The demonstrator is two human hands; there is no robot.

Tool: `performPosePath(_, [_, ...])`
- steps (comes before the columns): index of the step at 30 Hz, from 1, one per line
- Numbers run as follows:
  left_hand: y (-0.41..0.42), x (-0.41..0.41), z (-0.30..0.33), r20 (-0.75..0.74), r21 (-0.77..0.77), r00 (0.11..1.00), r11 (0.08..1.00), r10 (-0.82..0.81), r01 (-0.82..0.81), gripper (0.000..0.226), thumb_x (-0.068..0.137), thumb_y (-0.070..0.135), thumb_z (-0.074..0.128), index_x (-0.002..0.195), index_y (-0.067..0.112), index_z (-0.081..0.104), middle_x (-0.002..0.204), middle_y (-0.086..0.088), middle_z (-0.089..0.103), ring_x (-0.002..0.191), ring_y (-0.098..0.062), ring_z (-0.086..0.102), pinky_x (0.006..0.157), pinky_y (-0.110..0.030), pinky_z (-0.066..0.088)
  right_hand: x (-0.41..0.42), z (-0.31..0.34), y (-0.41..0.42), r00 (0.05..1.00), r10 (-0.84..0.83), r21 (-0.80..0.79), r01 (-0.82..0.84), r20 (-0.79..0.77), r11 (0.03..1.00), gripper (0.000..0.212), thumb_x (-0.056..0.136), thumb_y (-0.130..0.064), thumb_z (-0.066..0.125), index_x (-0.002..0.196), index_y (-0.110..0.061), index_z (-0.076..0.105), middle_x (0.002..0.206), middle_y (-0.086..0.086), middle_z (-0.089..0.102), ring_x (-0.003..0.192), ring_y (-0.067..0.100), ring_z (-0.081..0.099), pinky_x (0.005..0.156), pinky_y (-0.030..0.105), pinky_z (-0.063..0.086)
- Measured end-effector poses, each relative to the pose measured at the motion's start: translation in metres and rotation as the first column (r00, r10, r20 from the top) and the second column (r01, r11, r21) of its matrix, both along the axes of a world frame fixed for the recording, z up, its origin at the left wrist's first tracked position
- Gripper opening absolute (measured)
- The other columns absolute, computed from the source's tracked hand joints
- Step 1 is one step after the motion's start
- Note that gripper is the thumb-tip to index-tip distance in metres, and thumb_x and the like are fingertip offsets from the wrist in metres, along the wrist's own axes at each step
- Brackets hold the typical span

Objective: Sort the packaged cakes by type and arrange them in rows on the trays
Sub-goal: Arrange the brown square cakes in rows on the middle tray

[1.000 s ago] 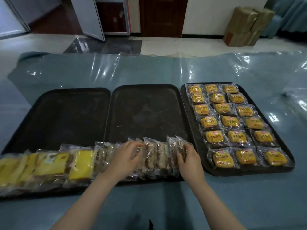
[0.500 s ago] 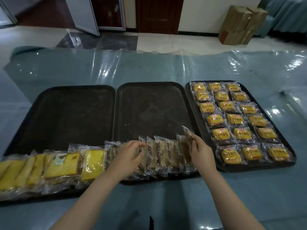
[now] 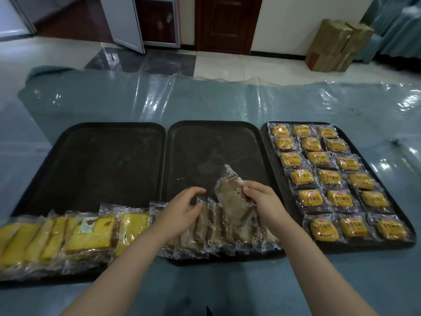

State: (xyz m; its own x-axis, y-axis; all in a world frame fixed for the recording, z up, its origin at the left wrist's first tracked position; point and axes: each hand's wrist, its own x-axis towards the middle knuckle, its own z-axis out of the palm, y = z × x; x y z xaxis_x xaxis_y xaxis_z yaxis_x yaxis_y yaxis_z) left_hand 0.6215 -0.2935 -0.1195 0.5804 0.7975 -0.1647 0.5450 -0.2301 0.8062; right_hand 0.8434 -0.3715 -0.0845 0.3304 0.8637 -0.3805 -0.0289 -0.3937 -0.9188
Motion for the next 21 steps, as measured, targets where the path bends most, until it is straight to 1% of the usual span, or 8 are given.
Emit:
performPosePath(3, [0.016,0.006,-0.001,0.048,-0.078,0.999,0.997,0.003,0.000,0.051,0.099,0.031,0.055,0.147,0.030,0.038,0.148,0.016,0.040,0.135,0.002,0.036,0.111,-0.022,0.031,-0.002,-0.001,0.013,0.984,0.101,-0.033,-0.107,-0.149,0.994,0.031,0.101,-0.008,0.046,0.109,-0.012,0.076,0.107,0.013,0.075,0.106,0.029,0.069,0.098,0.044,0.052])
performPosePath(6, [0.029,0.014,0.002,0.082,-0.193,0.997,0.981,0.001,0.015,0.055,0.099,0.030,0.057,0.150,0.028,0.034,0.142,0.018,0.041,0.130,0.004,0.036,0.104,-0.016,0.030,-0.003,-0.004,0.028,0.943,0.148,-0.040,-0.167,-0.298,0.985,0.033,0.099,-0.003,0.044,0.109,-0.006,0.075,0.111,0.018,0.073,0.104,0.030,0.070,0.088,0.037,0.055])
performPosePath(9, [0.036,0.018,0.000,0.155,-0.304,0.985,0.952,0.078,-0.028,0.034,0.099,0.029,0.057,0.133,0.031,0.052,0.127,0.019,0.058,0.120,0.001,0.053,0.097,-0.019,0.044,-0.001,-0.008,0.043,0.910,0.111,-0.067,-0.150,-0.399,0.986,0.032,0.097,-0.001,0.044,0.110,-0.003,0.073,0.110,0.017,0.073,0.095,0.024,0.072,0.076,0.031,0.056])
performPosePath(11, [0.040,0.019,-0.007,0.190,-0.349,0.970,0.934,0.152,-0.078,0.019,0.099,0.029,0.058,0.118,0.026,0.062,0.114,0.009,0.069,0.111,-0.008,0.064,0.094,-0.028,0.053,0.005,-0.014,0.054,0.888,0.093,-0.098,-0.153,-0.450,0.983,0.033,0.096,-0.003,0.045,0.117,-0.002,0.071,0.116,0.018,0.071,0.099,0.027,0.070,0.081,0.035,0.055])
performPosePath(13, [0.045,0.020,-0.015,0.199,-0.370,0.955,0.919,0.220,-0.134,0.012,0.098,0.028,0.060,0.105,0.022,0.067,0.106,-0.001,0.071,0.103,-0.018,0.068,0.091,-0.039,0.056,0.011,-0.021,0.063,0.868,0.060,-0.135,-0.145,-0.493,0.980,0.035,0.095,-0.006,0.046,0.121,-0.002,0.069,0.121,0.020,0.068,0.106,0.030,0.067,0.091,0.041,0.053])
performPosePath(15, [0.052,0.022,-0.021,0.192,-0.378,0.944,0.908,0.268,-0.180,0.010,0.097,0.028,0.061,0.097,0.020,0.066,0.101,-0.004,0.072,0.096,-0.020,0.069,0.091,-0.045,0.056,0.017,-0.031,0.074,0.850,0.013,-0.152,-0.110,-0.526,0.982,0.036,0.097,-0.011,0.044,0.121,0.000,0.068,0.125,0.021,0.066,0.109,0.032,0.065,0.099,0.045,0.050])
performPosePath(18, [0.066,0.023,-0.029,0.176,-0.421,0.922,0.873,0.344,-0.245,0.011,0.096,0.031,0.062,0.099,0.021,0.066,0.100,-0.003,0.073,0.094,-0.020,0.071,0.093,-0.047,0.055,0.023,-0.045,0.091,0.823,-0.068,-0.142,-0.015,-0.564,0.990,0.039,0.103,-0.024,0.041,0.117,0.001,0.067,0.125,0.021,0.066,0.108,0.033,0.066,0.095,0.046,0.052])
performPosePath(21, [0.085,0.025,-0.042,0.162,-0.437,0.899,0.846,0.407,-0.305,0.016,0.088,0.044,0.064,0.098,0.032,0.067,0.101,-0.001,0.073,0.095,-0.019,0.071,0.093,-0.046,0.055,0.027,-0.053,0.108,0.826,-0.076,-0.152,-0.011,-0.558,0.988,0.047,0.105,-0.043,0.038,0.116,-0.005,0.064,0.114,0.016,0.069,0.104,0.030,0.064,0.094,0.045,0.051])
